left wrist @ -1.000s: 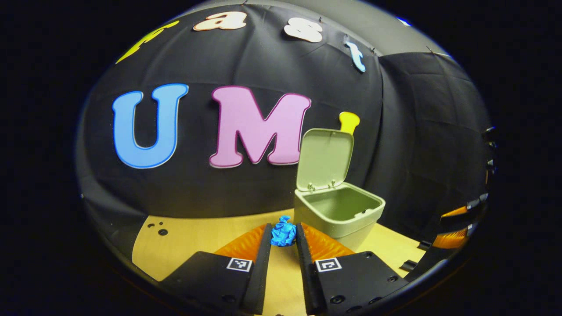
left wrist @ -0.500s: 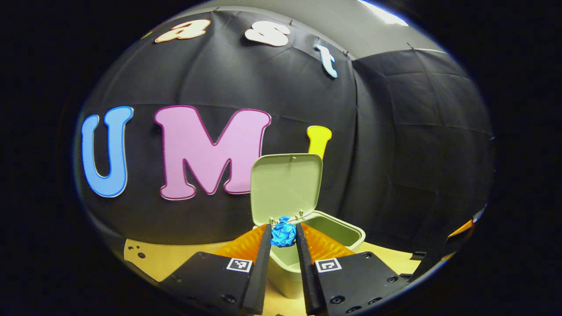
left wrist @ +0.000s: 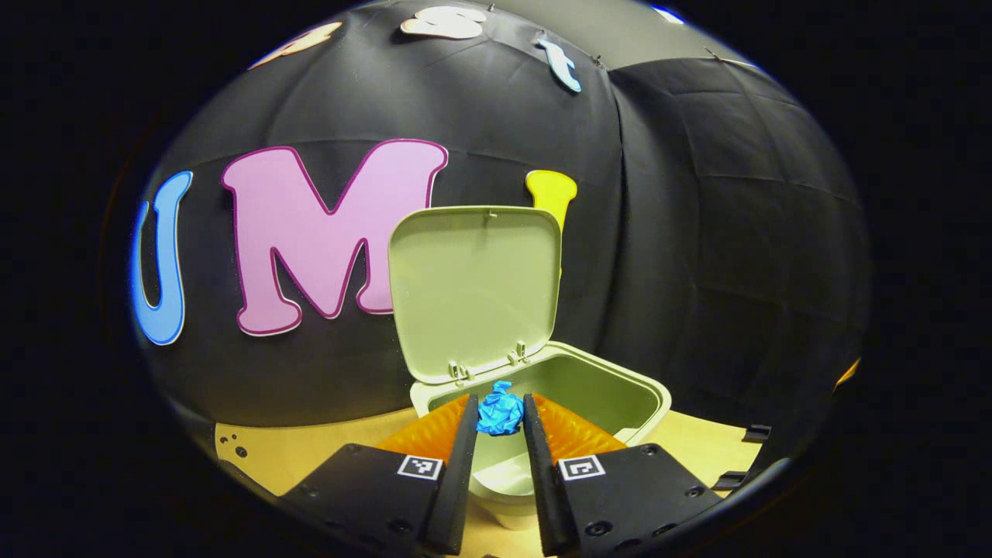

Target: Press the lid of the desktop garbage bin to open it, pick up the crumpled paper on the desktop and throw it into the bin, then pick up the pop can on the desktop and drop it into the bin, and finally close the garbage bin lid.

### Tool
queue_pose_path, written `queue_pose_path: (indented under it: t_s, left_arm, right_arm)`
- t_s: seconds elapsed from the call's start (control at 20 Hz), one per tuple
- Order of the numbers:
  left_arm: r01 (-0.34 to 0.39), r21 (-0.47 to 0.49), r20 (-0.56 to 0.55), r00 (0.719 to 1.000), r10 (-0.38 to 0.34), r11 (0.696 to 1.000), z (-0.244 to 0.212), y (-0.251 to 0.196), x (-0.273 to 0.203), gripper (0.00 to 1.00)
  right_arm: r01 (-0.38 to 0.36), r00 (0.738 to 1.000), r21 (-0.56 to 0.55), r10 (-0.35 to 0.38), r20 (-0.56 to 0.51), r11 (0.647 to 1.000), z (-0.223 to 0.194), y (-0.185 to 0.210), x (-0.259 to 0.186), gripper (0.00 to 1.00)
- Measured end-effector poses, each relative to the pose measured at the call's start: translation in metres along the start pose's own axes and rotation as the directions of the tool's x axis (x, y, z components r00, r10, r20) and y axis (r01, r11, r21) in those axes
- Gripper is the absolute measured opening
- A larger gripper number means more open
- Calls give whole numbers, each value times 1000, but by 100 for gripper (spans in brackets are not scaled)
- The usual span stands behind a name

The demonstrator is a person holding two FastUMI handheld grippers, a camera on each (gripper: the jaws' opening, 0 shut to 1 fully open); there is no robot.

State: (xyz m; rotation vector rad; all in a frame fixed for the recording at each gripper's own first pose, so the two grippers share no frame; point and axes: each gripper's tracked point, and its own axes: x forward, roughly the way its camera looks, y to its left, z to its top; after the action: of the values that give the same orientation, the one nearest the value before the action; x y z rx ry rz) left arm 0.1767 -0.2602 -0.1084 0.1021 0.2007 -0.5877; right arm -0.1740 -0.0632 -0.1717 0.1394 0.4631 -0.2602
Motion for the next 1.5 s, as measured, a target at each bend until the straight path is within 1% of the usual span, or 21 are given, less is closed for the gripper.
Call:
queue_pose_path:
  t_s: [0.05,0.1,0.15,0.2,0.25,0.3,0.4,0.45,0.7,0.8,1.0,1.2,1.3,1.4,1.5]
  left_arm:
    - [1,0,-7,1000,-1,1000,-3,-1,2,41]
    - [2,1,-14,1000,-2,1000,-6,-3,4,36]
    - [6,1,-20,1000,-6,1000,-7,-4,5,36]
    - [-1,3,-23,1000,1,1000,-8,-3,4,43]
    - [-7,2,-25,1000,7,1000,-9,-3,5,43]
    - [-14,-2,-24,1000,14,1000,-10,-2,5,67]
    - [-25,-2,-19,1000,25,1000,-9,-1,4,85]
    - [-31,-1,-18,999,31,1000,-8,0,3,96]
    - [-68,18,-5,998,68,998,2,7,-18,97]
    - [-76,30,24,997,76,997,12,10,-36,97]
    - [-111,31,70,992,109,993,24,23,-81,97]
    - [-184,-10,83,979,184,983,21,51,-132,97]
    - [-226,-36,77,971,228,974,14,68,-158,97]
    - [-265,-58,65,961,269,962,4,85,-182,97]
    - [-290,-78,48,955,294,954,-10,96,-204,97]
  right_arm:
    - [4,1000,4,-4,0,1000,0,-2,0,92]
    - [5,1000,6,-5,-1,1000,1,-2,0,92]
    - [7,1000,4,-7,-2,1000,1,-2,0,93]
    - [7,1000,2,-7,-3,1000,-1,-2,1,93]
    - [8,1000,1,-8,-4,1000,-1,-2,1,93]
    - [6,1000,2,-6,-5,1000,-2,-1,0,92]
    - [4,1000,1,-4,-8,1000,-3,0,-1,93]
    - [2,1000,2,-2,-8,1000,-3,1,-1,92]
    - [-33,999,-1,33,-8,999,-2,17,1,93]
    - [-63,998,-6,63,-10,998,-3,28,5,97]
    - [-150,988,-26,149,-25,988,-6,61,15,97]
    - [-248,968,-64,244,-64,967,-17,96,29,97]
    - [-296,954,-86,289,-86,951,-26,114,36,98]
    - [-340,936,-104,327,-128,935,-40,131,43,97]
    - [-377,920,-116,357,-165,919,-55,144,50,98]
